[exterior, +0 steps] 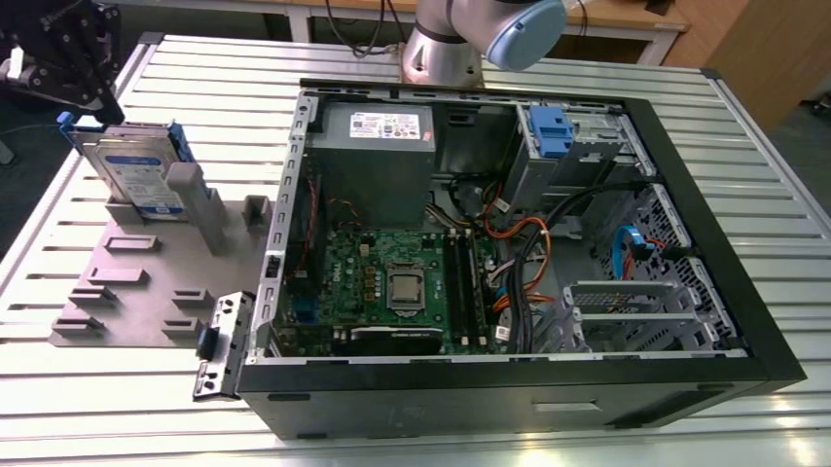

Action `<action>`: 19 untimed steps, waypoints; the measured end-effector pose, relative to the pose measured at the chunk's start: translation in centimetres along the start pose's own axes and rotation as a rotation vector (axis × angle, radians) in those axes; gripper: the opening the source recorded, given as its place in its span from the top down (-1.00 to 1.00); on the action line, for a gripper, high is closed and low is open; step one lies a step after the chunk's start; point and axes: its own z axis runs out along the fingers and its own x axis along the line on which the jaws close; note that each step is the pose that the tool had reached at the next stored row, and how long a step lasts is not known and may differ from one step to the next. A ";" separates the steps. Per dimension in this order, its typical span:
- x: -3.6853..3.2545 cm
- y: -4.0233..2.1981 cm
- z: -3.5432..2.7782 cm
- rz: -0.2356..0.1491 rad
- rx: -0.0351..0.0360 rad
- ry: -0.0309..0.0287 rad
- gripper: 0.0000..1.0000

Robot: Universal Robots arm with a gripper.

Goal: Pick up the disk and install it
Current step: 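Pick up the disk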

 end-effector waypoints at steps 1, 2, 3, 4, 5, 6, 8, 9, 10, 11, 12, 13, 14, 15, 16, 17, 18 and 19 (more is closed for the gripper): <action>0.00 -0.01 0.00 -0.004 -0.0001 0.0000 0.79; 0.00 -0.03 0.00 -0.008 -0.0002 0.0001 0.79; 0.00 -0.03 0.00 -0.012 -0.0003 0.0002 0.79; 0.00 -0.03 0.00 -0.015 -0.0004 0.0002 0.79; 0.00 -0.03 0.00 -0.015 -0.0004 0.0002 0.79; 0.00 -0.04 0.00 -0.015 -0.0004 0.0002 0.79; 0.00 -0.04 0.00 -0.015 -0.0004 0.0003 0.79; -0.01 -0.04 0.01 -0.015 -0.0009 0.0004 0.79; -0.01 -0.04 0.01 -0.015 -0.0018 0.0005 0.79; 0.00 -0.04 0.01 -0.015 -0.0022 0.0006 0.79; 0.00 -0.04 0.00 -0.015 -0.0024 0.0006 0.79; 0.00 -0.03 0.00 -0.015 -0.0026 0.0007 0.79; 0.00 -0.03 0.00 -0.015 -0.0027 0.0007 0.79; -0.01 -0.04 0.02 -0.015 -0.0027 0.0008 0.79; -0.01 -0.04 0.07 -0.015 -0.0026 0.0007 0.79; -0.01 -0.04 0.12 -0.015 -0.0026 0.0007 0.79; 0.00 -0.04 0.15 -0.015 -0.0026 0.0007 0.79; 0.00 -0.04 0.17 -0.015 -0.0027 0.0007 0.79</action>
